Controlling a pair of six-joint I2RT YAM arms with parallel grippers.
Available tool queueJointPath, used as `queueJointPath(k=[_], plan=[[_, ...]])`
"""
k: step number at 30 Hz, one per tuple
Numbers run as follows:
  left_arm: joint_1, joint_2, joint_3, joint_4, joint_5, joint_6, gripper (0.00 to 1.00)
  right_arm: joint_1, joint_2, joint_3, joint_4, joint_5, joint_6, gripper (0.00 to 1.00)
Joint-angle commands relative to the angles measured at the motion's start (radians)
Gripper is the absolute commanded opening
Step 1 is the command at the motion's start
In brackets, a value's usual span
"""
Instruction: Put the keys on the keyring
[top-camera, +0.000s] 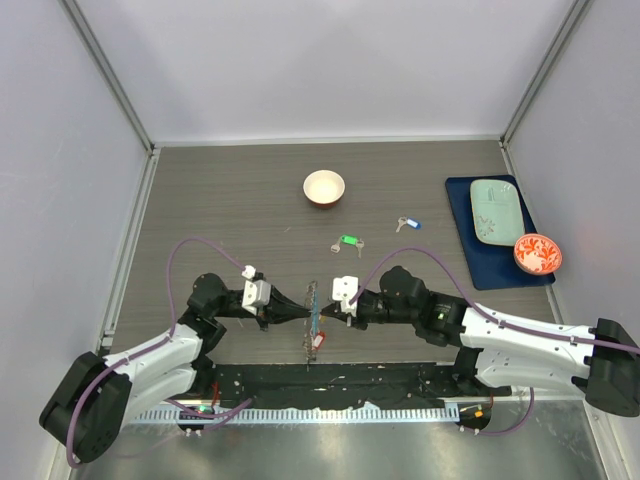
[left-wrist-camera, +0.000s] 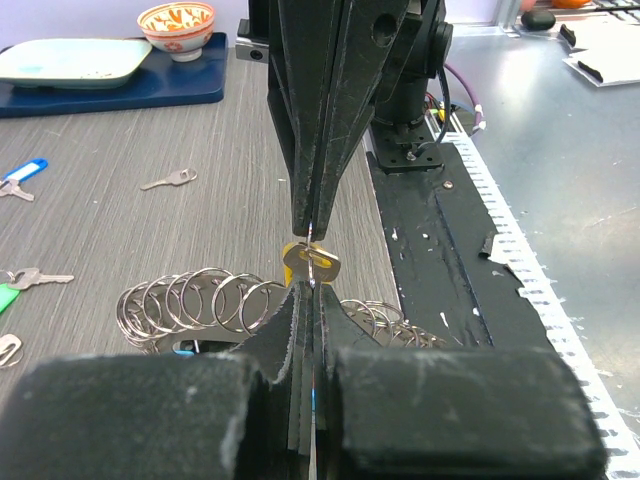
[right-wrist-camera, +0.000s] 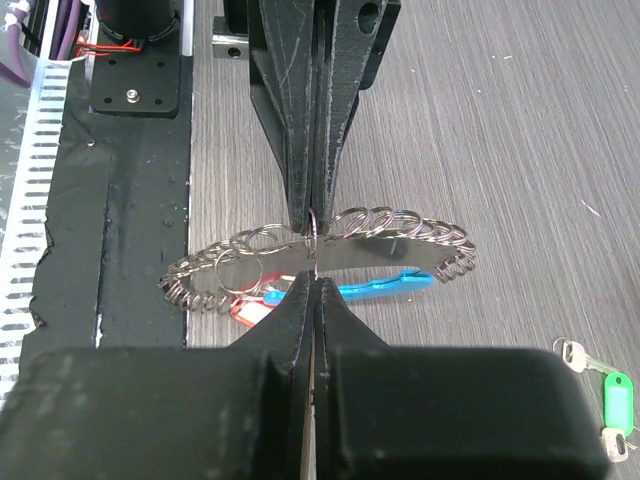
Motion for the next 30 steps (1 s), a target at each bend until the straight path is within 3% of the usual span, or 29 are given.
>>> queueJointPath(k=[1, 30], plan=[[0.003, -0.001, 0.038, 0.090, 0.010, -0.003, 0.00, -0.003, -0.012, -0.001, 0.056, -0.033, 0.009, 0.01], [0.002, 0.002, 0.034, 0.092, 0.002, -0.007, 0.00, -0.008, -0.012, -0.001, 0.061, -0.009, 0.020, 0.01]])
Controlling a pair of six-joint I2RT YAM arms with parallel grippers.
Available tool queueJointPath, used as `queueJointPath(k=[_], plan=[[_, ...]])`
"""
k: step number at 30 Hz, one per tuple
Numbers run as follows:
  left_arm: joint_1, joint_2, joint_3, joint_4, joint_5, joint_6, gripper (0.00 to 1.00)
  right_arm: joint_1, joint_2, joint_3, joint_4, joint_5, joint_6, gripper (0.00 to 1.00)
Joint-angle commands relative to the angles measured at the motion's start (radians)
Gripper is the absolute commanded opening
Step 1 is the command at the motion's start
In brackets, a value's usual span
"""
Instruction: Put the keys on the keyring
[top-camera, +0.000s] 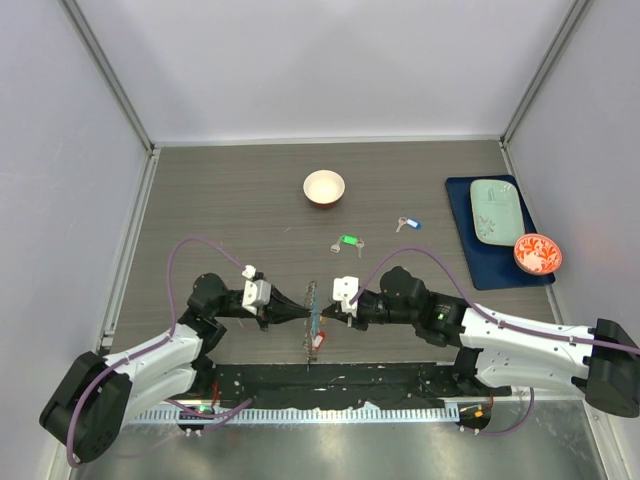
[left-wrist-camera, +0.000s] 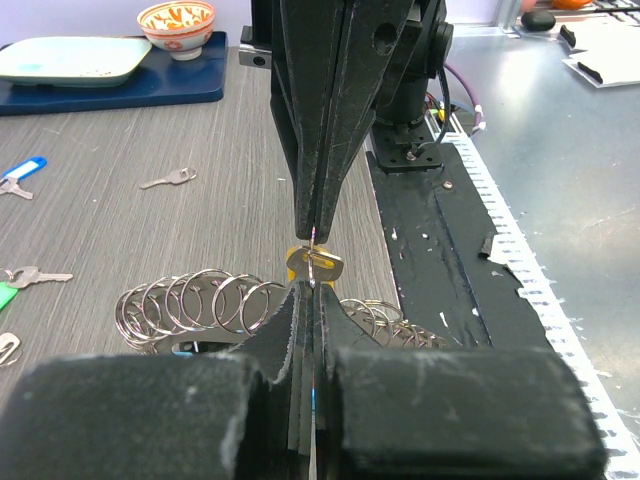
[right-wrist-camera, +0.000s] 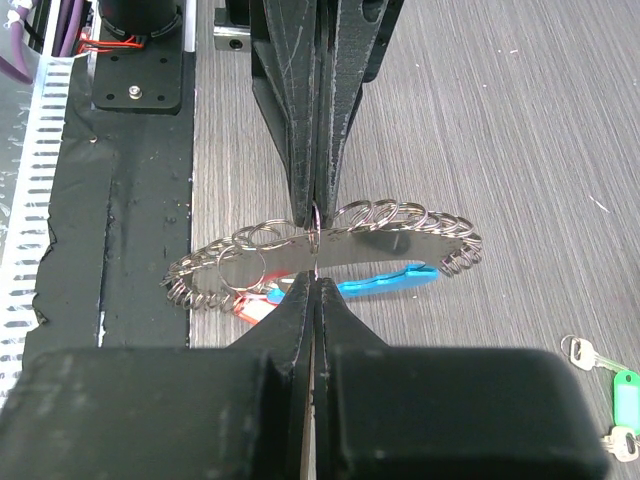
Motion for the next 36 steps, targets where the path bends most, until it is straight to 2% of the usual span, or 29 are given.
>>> queueJointPath(k=[1, 36], plan=[[0.002, 0.002, 0.034, 0.092, 0.005, -0.004, 0.00, -0.002, -0.013, 0.012, 0.053, 0.006, 0.012, 0.01], [-0.005, 0.003, 0.035, 0.093, 0.005, -0.007, 0.00, -0.004, 0.011, 0.020, 0.076, -0.012, 0.018, 0.01]])
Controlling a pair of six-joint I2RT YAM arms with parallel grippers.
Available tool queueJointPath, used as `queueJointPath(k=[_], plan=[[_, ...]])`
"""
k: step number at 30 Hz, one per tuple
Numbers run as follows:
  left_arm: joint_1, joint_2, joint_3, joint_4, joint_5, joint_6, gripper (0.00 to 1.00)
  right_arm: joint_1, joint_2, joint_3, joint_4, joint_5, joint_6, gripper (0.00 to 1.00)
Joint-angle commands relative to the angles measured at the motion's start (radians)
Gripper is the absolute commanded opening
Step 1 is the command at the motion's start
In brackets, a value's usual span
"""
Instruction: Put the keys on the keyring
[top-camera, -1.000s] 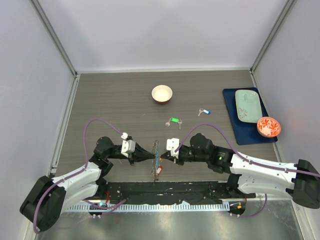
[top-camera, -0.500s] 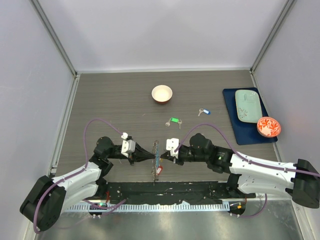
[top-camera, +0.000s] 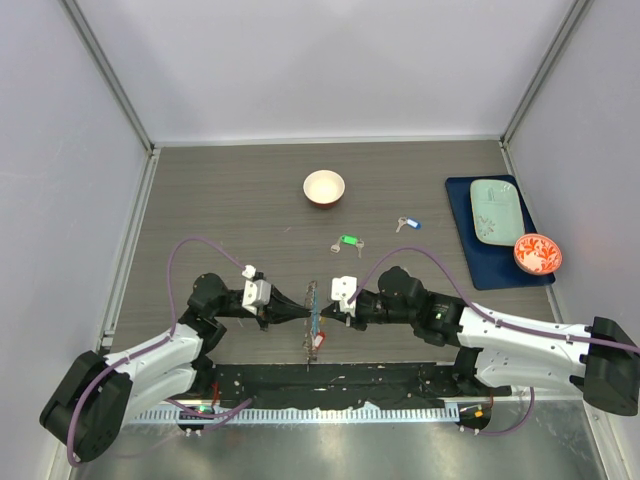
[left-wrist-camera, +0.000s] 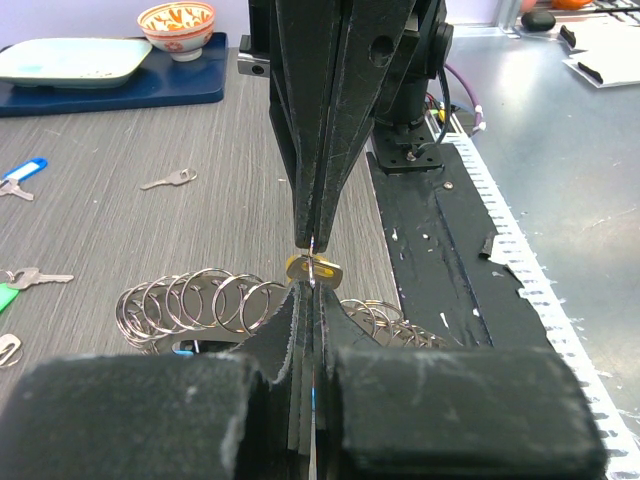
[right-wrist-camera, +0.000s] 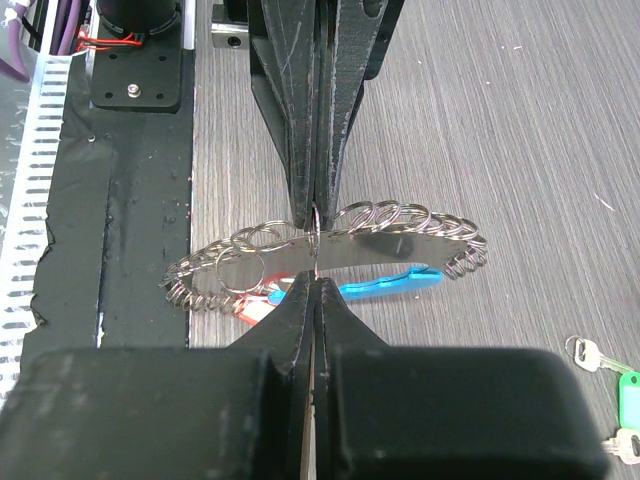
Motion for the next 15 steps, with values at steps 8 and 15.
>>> queueJointPath(k=[8, 15], plan=[[-0.007, 0.005, 0.038, 0.086, 0.009, -0.008, 0.00, -0.004, -0.008, 0.018, 0.080, -0.029, 0.012, 0.01], [-0.019, 0.014, 0.043, 0.085, 0.009, -0.013, 0.00, -0.004, 0.010, 0.023, 0.095, -0.022, 0.012, 0.01]])
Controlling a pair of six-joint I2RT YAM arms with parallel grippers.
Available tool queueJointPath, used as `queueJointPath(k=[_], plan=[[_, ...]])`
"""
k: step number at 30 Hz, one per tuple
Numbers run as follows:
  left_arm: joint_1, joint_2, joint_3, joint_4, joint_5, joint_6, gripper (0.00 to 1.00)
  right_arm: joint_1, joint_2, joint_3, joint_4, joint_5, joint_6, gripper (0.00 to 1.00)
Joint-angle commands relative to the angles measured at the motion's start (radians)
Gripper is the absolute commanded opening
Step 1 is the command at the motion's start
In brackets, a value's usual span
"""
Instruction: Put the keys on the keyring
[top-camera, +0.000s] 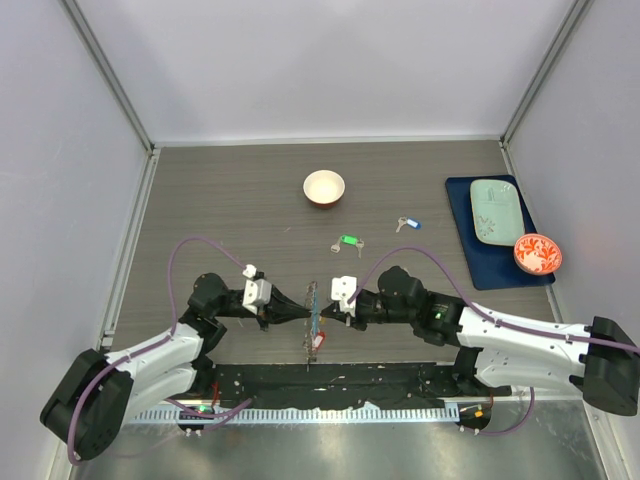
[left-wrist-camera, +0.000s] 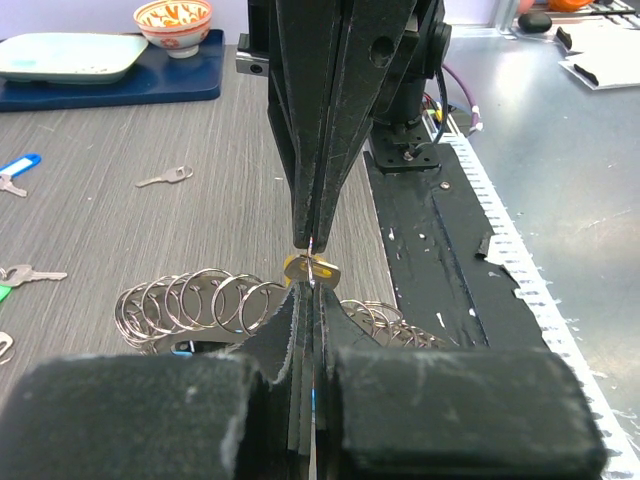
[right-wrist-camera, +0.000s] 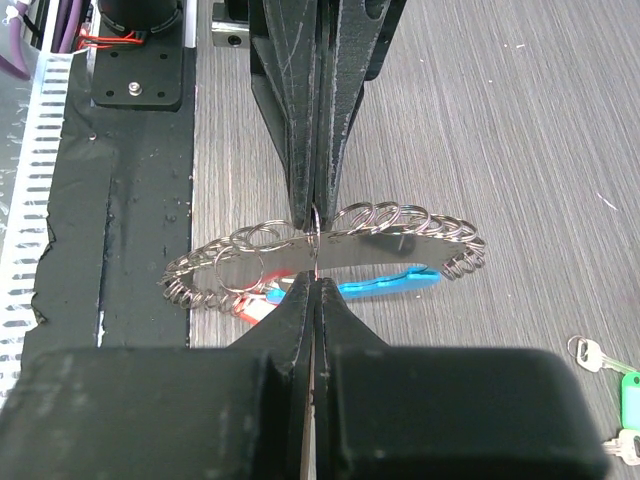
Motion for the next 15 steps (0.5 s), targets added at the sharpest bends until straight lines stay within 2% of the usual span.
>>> queueJointPath(k=[1, 15], plan=[[-0.015, 0.007, 0.046, 0.077, 0.006, -0.007, 0.00, -0.002, 0.010, 0.026, 0.095, -0.013, 0.014, 0.01], [-0.036, 0.034, 0.058, 0.074, 0.004, -0.008, 0.00, 0.000, 0.024, 0.034, 0.127, -0.042, 0.010, 0.01]])
